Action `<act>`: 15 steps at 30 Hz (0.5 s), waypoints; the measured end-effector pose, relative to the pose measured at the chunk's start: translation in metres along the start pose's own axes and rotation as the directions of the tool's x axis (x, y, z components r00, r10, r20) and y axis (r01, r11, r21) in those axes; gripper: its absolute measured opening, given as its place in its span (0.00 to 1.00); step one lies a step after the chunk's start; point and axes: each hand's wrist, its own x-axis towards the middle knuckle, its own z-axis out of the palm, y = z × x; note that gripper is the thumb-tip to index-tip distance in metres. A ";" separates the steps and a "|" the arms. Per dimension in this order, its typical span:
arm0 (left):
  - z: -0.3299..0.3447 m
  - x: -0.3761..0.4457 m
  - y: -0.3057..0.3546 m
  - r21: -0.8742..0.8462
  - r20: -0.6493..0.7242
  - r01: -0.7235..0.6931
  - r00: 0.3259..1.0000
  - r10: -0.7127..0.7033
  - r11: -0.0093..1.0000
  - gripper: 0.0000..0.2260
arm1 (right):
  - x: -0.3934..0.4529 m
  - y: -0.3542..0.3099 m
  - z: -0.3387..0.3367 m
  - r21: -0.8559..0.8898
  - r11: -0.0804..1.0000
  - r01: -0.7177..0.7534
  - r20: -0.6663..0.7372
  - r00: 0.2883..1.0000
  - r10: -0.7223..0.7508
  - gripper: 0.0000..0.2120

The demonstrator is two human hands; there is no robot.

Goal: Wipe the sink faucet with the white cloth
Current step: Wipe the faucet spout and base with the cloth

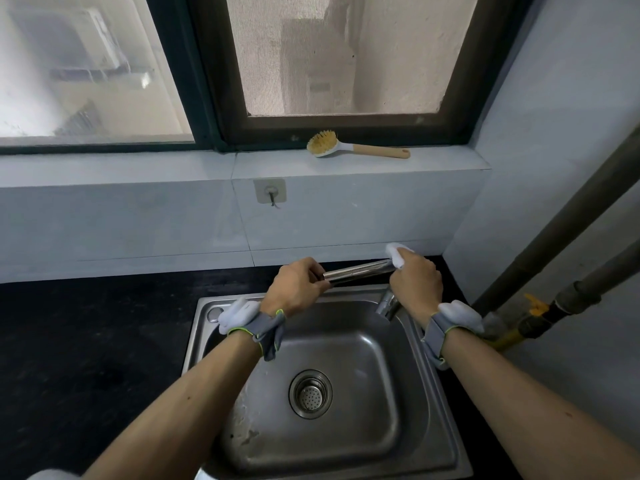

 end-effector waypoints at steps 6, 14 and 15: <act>0.001 0.000 0.000 0.008 -0.029 0.001 1.000 -0.001 1.000 0.12 | 0.005 -0.002 0.011 0.053 0.988 -0.147 0.058 0.988 0.144 0.09; 0.002 0.000 0.001 -0.009 -0.040 -0.005 0.999 0.005 1.000 0.13 | 0.006 -0.017 0.004 0.433 0.775 -0.460 0.150 0.885 0.442 0.09; 0.002 0.001 0.001 -0.010 -0.039 -0.004 0.999 0.004 1.000 0.13 | 0.004 -0.022 0.003 0.501 0.719 -0.482 0.153 0.867 0.474 0.08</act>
